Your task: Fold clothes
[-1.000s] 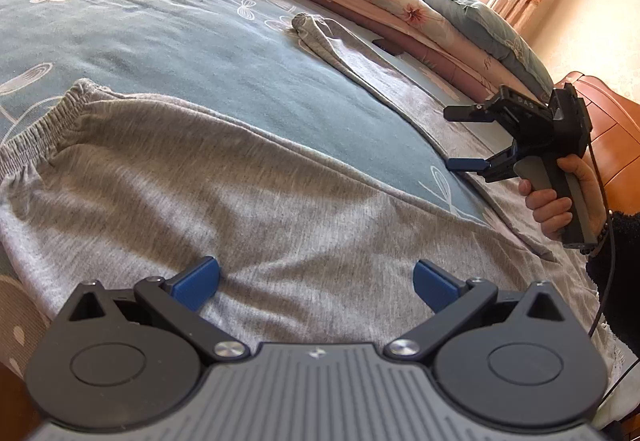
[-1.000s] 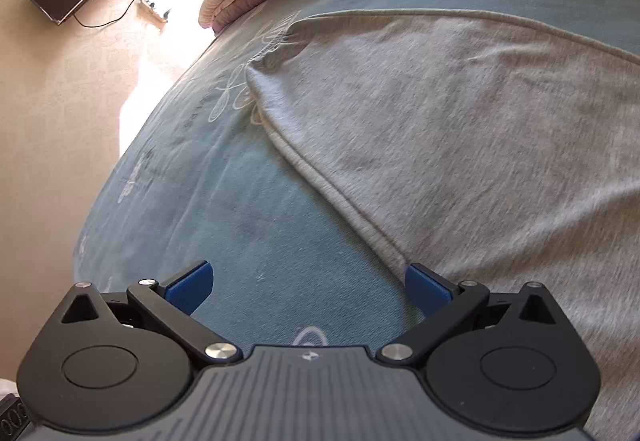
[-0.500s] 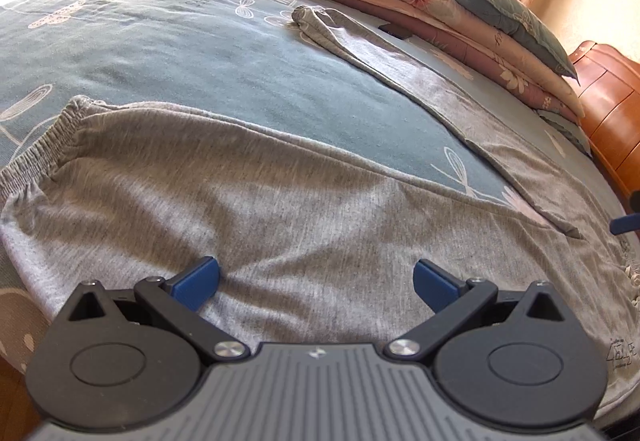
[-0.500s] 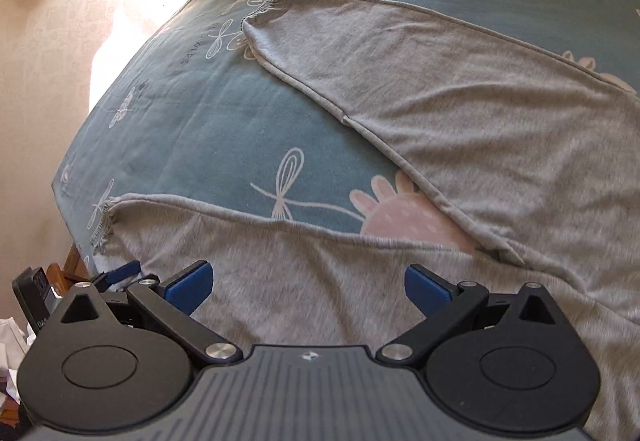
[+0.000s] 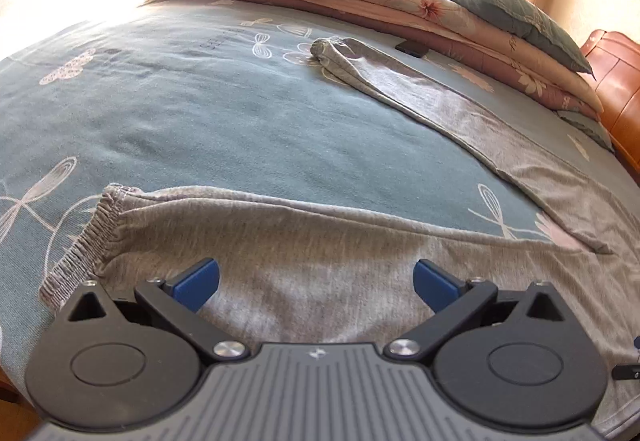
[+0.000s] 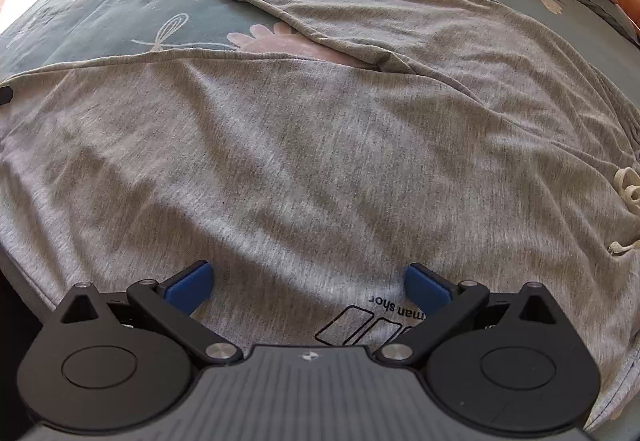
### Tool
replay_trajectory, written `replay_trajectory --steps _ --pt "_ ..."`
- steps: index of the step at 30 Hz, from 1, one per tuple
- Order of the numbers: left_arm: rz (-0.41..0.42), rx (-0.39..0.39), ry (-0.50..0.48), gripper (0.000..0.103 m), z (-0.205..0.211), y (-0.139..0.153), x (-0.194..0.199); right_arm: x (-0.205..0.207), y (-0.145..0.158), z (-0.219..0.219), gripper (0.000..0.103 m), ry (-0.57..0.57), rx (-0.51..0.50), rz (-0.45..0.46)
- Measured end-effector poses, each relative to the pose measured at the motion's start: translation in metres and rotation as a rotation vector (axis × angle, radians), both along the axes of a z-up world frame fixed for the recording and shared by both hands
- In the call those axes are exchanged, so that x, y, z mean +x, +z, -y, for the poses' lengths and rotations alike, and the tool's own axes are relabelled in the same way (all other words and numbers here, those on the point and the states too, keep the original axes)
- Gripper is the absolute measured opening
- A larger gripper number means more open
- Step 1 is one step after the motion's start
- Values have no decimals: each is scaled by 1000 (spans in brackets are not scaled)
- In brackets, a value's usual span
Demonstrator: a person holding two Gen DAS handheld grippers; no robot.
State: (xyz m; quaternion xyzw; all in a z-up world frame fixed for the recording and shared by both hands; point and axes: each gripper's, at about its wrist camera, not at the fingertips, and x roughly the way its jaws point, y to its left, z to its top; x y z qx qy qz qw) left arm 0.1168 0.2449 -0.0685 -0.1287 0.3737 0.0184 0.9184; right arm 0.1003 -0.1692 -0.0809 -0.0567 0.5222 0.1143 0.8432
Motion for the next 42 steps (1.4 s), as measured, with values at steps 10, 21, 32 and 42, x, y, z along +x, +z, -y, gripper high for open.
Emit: replay_trajectory --steps 10,21,32,42 --pt "-72 -73 106 102 -42 -6 13 -6 -1 5 103 -27 33 59" --pt "-68 -48 -25 102 -4 -18 -18 -10 -4 2 103 -35 18 85" --pt "-54 -57 -24 102 -7 -18 -19 -18 -6 1 103 -12 6 137" --pt "-54 -54 -5 102 -6 -18 -18 -27 -8 1 103 18 -5 198"
